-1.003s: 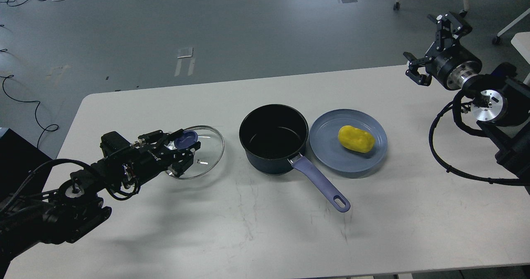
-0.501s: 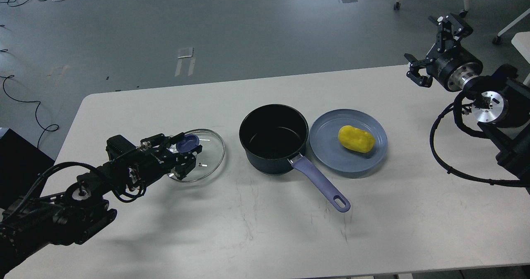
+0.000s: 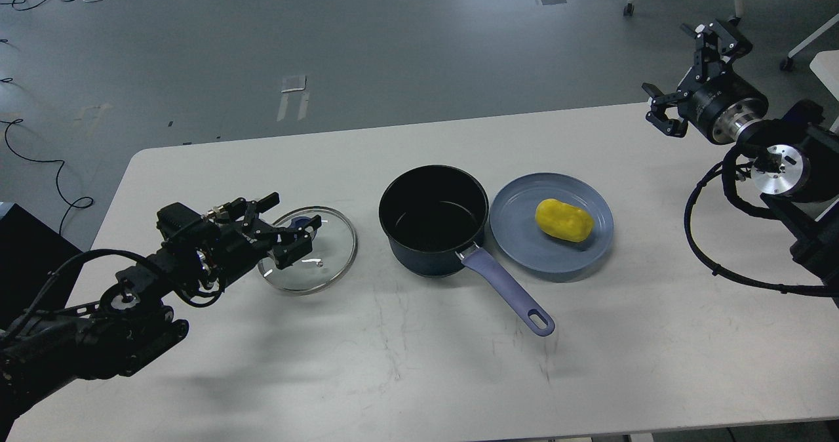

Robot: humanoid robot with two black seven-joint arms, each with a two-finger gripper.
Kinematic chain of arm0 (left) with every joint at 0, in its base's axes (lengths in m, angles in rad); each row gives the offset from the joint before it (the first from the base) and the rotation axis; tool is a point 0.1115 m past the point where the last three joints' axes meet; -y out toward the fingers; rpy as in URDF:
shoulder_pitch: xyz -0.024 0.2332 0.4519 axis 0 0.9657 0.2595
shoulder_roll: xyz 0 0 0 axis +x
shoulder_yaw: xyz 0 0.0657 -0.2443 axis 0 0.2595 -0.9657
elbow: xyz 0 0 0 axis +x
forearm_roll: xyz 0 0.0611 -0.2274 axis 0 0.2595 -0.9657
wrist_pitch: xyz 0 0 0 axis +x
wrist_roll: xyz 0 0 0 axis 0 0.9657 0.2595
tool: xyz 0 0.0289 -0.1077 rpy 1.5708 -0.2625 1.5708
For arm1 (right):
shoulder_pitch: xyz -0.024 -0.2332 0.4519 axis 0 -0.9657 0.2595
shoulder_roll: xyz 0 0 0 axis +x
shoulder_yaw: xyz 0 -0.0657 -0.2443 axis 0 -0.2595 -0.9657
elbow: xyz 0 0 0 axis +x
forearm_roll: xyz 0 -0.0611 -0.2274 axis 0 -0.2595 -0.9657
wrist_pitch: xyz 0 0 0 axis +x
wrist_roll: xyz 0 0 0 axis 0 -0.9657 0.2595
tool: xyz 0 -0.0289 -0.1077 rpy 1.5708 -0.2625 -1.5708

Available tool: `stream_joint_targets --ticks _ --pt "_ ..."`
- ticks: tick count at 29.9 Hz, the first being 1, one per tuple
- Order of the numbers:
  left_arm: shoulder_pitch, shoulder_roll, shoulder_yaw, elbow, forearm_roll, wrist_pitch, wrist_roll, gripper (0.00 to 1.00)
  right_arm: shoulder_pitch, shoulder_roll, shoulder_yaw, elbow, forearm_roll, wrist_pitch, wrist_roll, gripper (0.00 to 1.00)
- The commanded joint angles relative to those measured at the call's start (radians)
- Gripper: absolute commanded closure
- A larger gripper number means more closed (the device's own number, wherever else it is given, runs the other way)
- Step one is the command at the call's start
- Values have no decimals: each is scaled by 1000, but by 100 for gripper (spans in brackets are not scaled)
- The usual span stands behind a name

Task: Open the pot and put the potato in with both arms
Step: 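Release the lid and raise the left gripper away, then lower the right gripper onto the yellow potato on the blue plate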

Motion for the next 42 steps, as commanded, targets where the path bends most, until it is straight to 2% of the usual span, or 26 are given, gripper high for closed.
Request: stream_joint_targets --ticks 1,3,5,6,7,9,10,11,12,13,15,16,18,19,23,24,26,29,33,40,42 --pt "-133 43 -6 -100 -224 0 0 2 22 -32 -34 34 -5 1 0 0" --pt "-198 51 -11 -137 -299 0 0 2 43 -55 -55 43 -5 3 0 0" --pt "-277 48 -55 -157 -506 -159 0 2 80 -93 -110 63 -9 3 0 0" --pt "-288 46 -69 -157 -564 -207 0 2 85 -99 -127 69 -12 3 1 0" --pt "-301 42 -101 -152 -682 -307 0 2 89 -107 -158 86 -18 3 3 0" --pt "-301 35 -142 -152 -799 -405 0 2 92 -110 -178 104 -26 3 3 0" --pt "-298 28 -190 -146 -908 -500 0 2 100 -118 -192 123 -41 5 3 0" --pt "-298 23 -213 -141 -957 -542 0 2 105 -121 -197 130 -55 5 3 0" --pt "-295 15 -260 -125 -1047 -615 37 2 109 -130 -209 143 -95 5 5 0" --pt "-291 5 -312 -105 -1127 -661 124 2 111 -133 -220 150 -150 5 6 0" --pt "-288 -17 -363 -89 -1198 -696 211 2 111 -131 -227 157 -205 5 11 0" --pt "-282 -35 -408 -83 -1255 -718 284 2 111 -133 -230 167 -262 6 18 0" --pt "-265 -49 -458 -83 -1309 -742 361 2 109 -134 -233 193 -345 6 21 0" --pt "-253 -55 -481 -83 -1324 -757 381 2 109 -134 -236 212 -397 6 23 0" --pt "-226 -66 -529 -98 -1350 -782 394 2 112 -138 -282 253 -555 6 63 0" --pt "-206 -66 -549 -103 -1366 -792 394 2 114 -142 -304 258 -636 3 98 0" --pt "-184 -67 -571 -115 -1373 -802 391 1 123 -145 -336 259 -759 -3 138 0" --pt "-173 -66 -594 -124 -1373 -803 388 2 129 -159 -384 264 -905 -8 170 0" --pt "-167 -60 -601 -129 -1372 -800 381 2 167 -190 -476 296 -1158 -8 242 0" --pt "-169 -49 -603 -129 -1369 -800 377 2 198 -191 -631 289 -1315 -12 253 0" --pt "-169 -48 -603 -129 -1364 -798 369 2 200 -191 -663 284 -1371 -28 270 0"
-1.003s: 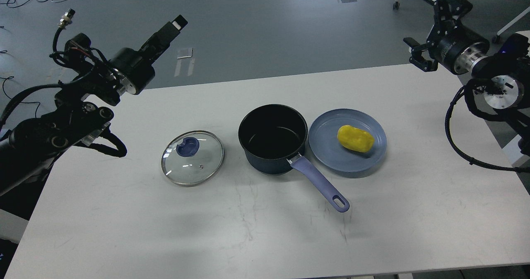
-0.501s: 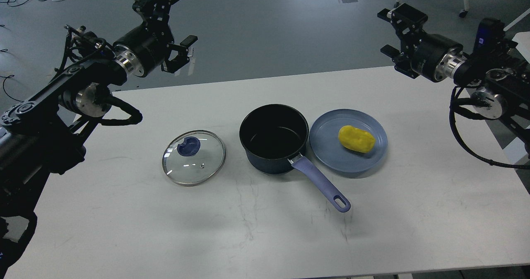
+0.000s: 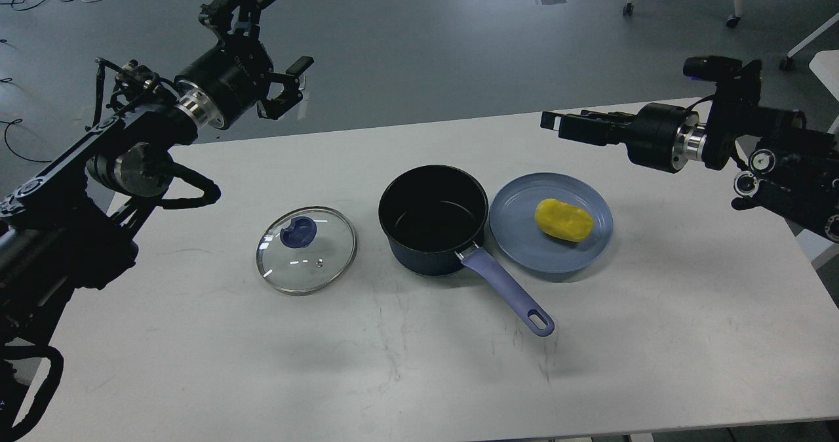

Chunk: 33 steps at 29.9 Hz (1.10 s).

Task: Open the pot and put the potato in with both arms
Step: 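Lower the right gripper onto the yellow potato on the blue plate, then grasp the potato with the right gripper and carry it over the pot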

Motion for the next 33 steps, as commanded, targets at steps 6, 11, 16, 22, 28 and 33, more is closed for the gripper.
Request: stream_joint_targets --ticks 6,11,16,22,28,33 --pt "-1 15 1 0 9 3 -19 2 -2 10 -159 -109 -241 -154 83 0" --pt "-1 28 3 0 10 1 -20 2 16 48 -217 -167 -246 -175 88 4" --pt "-1 28 4 0 10 1 -22 2 10 104 -222 -218 -246 -186 89 6" --pt "-1 30 9 0 13 -2 -31 2 13 167 -272 -275 -246 -189 91 12" --pt "0 35 13 0 35 -2 -33 2 15 200 -327 -324 -250 -192 112 42" --pt "0 36 16 0 56 -3 -46 2 21 222 -353 -373 -249 -195 130 83"
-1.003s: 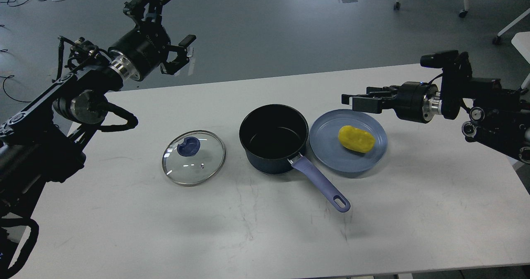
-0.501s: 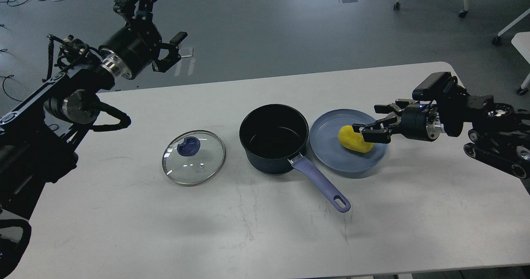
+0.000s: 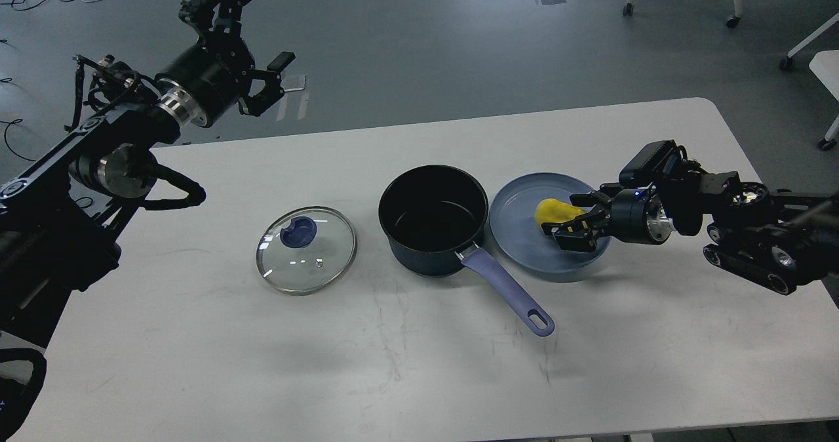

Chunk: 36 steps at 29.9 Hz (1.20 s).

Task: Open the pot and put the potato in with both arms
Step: 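Grasp the potato with the right gripper and carry it over the pot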

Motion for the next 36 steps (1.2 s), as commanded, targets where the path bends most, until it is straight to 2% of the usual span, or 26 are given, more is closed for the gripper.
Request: stream_joint_targets --ticks 1,6,16,24,28,29,30,31,34,36 --pt "1 2 2 0 8 -3 -13 2 4 17 -11 -33 1 -6 4 89" --pt "0 2 -2 0 8 -14 -13 2 37 20 -5 -28 12 -51 4 94" --pt "-5 19 -4 0 8 -15 -14 2 210 20 2 41 81 -104 4 95" --pt "-7 19 -7 0 6 -14 -14 2 225 192 -18 10 93 -94 4 95" --pt "-7 24 -5 0 6 -14 -16 2 219 284 -76 -59 93 -89 4 93" --pt "-7 27 -4 0 6 -14 -16 2 222 309 -93 -65 93 -82 4 80" --pt "-7 27 -4 0 6 -14 -14 2 221 321 -100 -66 93 -80 4 71" --pt "-7 28 -4 0 6 -14 -16 1 222 336 -103 -68 95 -74 4 49" --pt "-7 27 -7 0 6 -14 -14 2 222 336 -110 -68 110 -49 4 1" --pt "-7 27 -7 0 6 -14 -16 2 224 335 -110 -65 152 -39 4 0"
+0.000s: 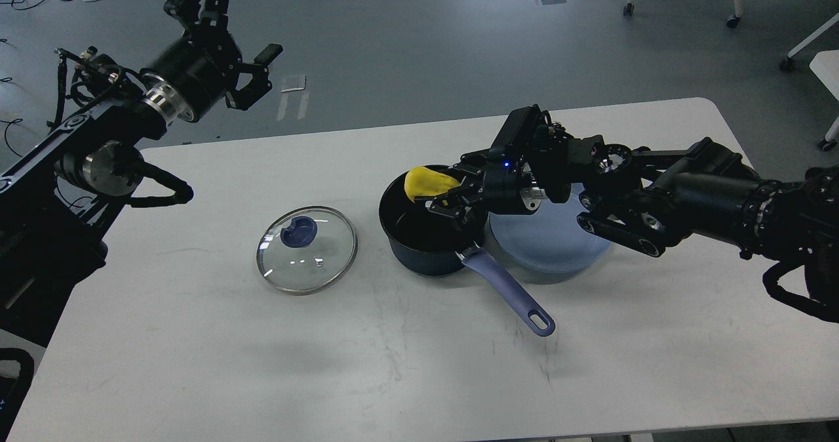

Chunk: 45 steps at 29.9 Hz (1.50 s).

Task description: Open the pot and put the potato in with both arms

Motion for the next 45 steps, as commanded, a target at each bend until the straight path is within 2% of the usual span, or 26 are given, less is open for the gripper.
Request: stream_joint_targets --ticks 1,9,11,13,15,16,17,19,22,24,26,31,33,36,39,45 --pt "0 1 -2 0 0 -2 -2 2 4 2 -3 2 77 18 0 0" --pt "2 3 -4 0 0 -2 -2 1 31 -28 16 14 264 22 0 0" --pt "2 1 -7 0 -1 -2 -2 2 42 -56 51 27 382 59 0 0" --pt "5 1 -8 0 -11 -2 -2 2 42 -82 161 45 671 187 0 0" --pt "9 -2 -8 0 -12 0 -2 2 38 -103 248 51 890 261 0 0" --pt "9 -2 -8 0 -12 0 -2 2 38 -104 249 51 892 262 0 0" --pt "20 -7 -8 1 -15 0 0 2 33 -117 299 53 1021 280 -13 0" --pt "32 -16 -11 1 -18 3 -2 2 22 -125 403 50 1228 279 -89 0" --pt "55 -19 -11 1 -27 0 -2 2 4 -125 491 53 1385 277 -174 0" --pt "75 -25 -13 1 -53 0 -2 2 -10 -124 543 50 1453 275 -223 0" --pt "91 -33 -13 1 -86 0 0 2 -31 -125 578 48 1482 263 -252 0" --pt "103 -45 -13 3 -150 5 1 2 -80 -122 634 50 1493 251 -282 0" --pt "118 -48 -13 3 -170 0 5 2 -90 -117 638 51 1507 211 -288 0" --pt "132 -57 -13 5 -184 3 5 1 -99 -111 638 54 1565 177 -331 0" --pt "137 -62 -19 8 -184 8 3 2 -107 -107 638 65 1571 174 -341 0" --pt "150 -67 -33 12 -184 6 9 2 -107 -105 628 65 1568 162 -332 0"
